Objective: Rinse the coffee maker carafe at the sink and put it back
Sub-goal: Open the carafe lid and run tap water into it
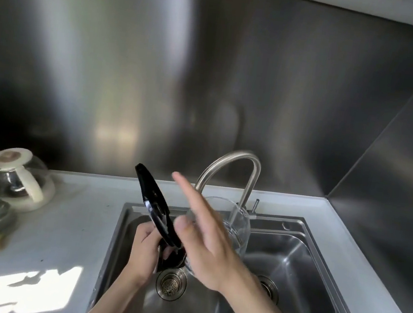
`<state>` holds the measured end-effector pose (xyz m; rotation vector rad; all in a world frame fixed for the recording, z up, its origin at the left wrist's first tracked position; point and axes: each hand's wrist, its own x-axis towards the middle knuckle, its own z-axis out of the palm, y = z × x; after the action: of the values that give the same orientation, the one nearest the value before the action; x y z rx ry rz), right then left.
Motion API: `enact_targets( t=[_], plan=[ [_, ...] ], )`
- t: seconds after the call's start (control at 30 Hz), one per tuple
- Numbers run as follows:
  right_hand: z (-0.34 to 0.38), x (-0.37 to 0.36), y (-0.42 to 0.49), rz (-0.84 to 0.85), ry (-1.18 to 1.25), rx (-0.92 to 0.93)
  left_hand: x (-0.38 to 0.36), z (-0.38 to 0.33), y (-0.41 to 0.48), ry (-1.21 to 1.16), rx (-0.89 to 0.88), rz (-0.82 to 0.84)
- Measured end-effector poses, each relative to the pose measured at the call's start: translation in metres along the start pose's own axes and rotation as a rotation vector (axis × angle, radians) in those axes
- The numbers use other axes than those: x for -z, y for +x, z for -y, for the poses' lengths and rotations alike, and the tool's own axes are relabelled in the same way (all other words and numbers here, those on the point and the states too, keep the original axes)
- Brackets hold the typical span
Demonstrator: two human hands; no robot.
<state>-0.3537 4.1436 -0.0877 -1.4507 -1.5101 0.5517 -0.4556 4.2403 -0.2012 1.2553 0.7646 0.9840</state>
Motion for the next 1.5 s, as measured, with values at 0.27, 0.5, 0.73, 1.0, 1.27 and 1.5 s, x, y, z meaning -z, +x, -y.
enact_targets(
  t=[0.27, 0.5, 0.73, 1.0, 1.27, 1.5],
  plan=[
    [-0.092, 0.063, -0.023, -0.571, 0.153, -0.267, 0.014, 0.033, 0.001, 0.027, 0.052, 0.019],
    [-0.184, 0.097, -0.025, -0.761, 0.283, -0.477, 0.013, 0.053, 0.024, 0.009, 0.046, -0.029],
    [-0.243, 0.105, -0.006, -0.761, 0.169, -0.672, -0.001, 0.051, 0.050, 0.036, -0.031, -0.052],
    [-0.299, 0.109, 0.038, -0.688, 0.177, -0.828, -0.008, 0.049, 0.067, 0.052, -0.070, -0.057],
    [-0.346, 0.109, 0.078, -0.455, -0.137, -0.958, 0.002, 0.047, 0.077, -0.008, -0.026, 0.022],
    [-0.361, 0.101, 0.077, -0.424, -0.403, -0.942, 0.023, 0.061, 0.082, 0.090, 0.015, 0.004]
  ],
)
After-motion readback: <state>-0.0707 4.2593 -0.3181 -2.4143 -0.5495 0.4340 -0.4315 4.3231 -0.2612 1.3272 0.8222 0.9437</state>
